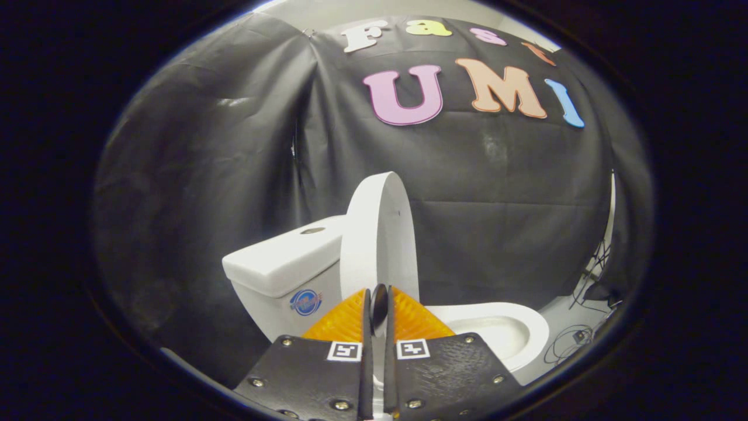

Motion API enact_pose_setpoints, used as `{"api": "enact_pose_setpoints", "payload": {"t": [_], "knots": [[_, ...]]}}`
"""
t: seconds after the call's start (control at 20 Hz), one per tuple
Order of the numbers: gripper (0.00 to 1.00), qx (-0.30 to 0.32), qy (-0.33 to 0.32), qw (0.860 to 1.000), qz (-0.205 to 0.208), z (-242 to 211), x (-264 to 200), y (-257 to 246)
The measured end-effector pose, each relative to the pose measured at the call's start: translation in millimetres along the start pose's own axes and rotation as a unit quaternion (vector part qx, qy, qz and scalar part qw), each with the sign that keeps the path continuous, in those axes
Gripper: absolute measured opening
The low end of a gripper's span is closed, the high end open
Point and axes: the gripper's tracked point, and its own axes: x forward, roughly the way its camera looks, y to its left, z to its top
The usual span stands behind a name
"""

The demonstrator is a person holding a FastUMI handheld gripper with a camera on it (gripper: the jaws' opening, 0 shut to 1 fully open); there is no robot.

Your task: Open the toilet lid.

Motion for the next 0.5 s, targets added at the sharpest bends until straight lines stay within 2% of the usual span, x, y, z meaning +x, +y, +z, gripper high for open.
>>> {"api": "enact_pose_setpoints", "payload": {"t": [0.35,0.5], "knots": [[0.08,-0.023,-0.010,1.000,-0.007,-0.5,2.5,8.3],[0.07,-0.010,-0.010,1.000,-0.007,-0.7,2.8,5.0]]}}
